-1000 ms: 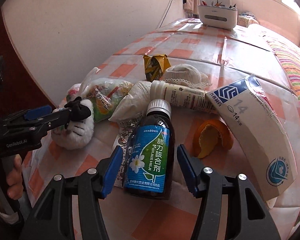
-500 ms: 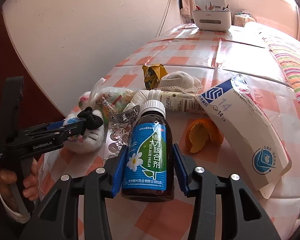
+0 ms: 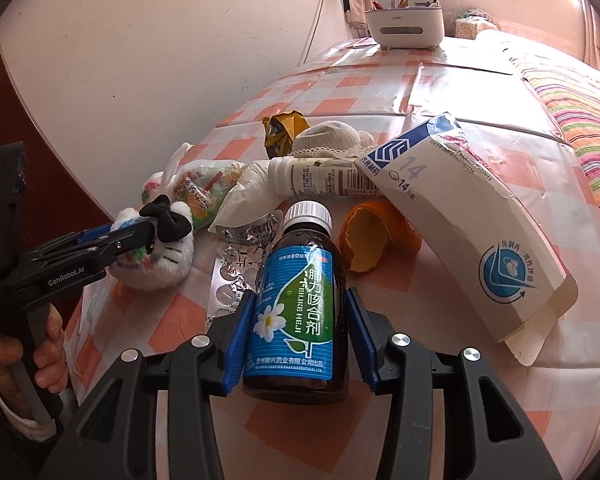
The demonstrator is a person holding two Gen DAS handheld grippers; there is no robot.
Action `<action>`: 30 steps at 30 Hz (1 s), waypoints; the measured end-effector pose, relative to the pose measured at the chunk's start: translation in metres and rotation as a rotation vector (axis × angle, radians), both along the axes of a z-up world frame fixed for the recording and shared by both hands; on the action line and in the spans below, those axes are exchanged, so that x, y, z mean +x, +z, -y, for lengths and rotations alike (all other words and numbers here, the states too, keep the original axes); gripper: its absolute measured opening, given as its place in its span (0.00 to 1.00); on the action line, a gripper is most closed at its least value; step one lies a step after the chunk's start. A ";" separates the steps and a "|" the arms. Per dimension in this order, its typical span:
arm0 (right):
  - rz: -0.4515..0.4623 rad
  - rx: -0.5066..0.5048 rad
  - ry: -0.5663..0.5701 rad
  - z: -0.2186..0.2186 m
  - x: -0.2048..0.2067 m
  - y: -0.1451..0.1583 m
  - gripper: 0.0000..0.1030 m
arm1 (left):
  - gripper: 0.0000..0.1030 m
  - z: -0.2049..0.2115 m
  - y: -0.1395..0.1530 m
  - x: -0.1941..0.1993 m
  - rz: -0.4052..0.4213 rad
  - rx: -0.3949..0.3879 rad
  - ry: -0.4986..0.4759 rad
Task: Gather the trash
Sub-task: 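Grasp the blue medicine bottle with the right gripper while the left grasps the white plush toy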
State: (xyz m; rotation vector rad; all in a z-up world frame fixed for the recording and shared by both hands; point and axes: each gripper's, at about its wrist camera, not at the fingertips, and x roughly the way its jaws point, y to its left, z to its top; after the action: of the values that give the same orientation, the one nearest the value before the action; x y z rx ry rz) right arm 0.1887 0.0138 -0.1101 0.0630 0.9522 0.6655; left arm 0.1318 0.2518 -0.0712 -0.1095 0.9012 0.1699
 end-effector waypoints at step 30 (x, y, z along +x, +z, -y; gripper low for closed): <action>0.008 0.026 -0.005 0.026 -0.009 0.012 0.56 | 0.54 0.009 0.000 0.001 0.001 0.030 -0.015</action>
State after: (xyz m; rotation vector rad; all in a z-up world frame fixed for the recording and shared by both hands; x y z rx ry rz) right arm 0.1794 -0.0121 -0.0984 0.0859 0.9359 0.6736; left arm 0.1326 0.2431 -0.0713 -0.0754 0.8984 0.1693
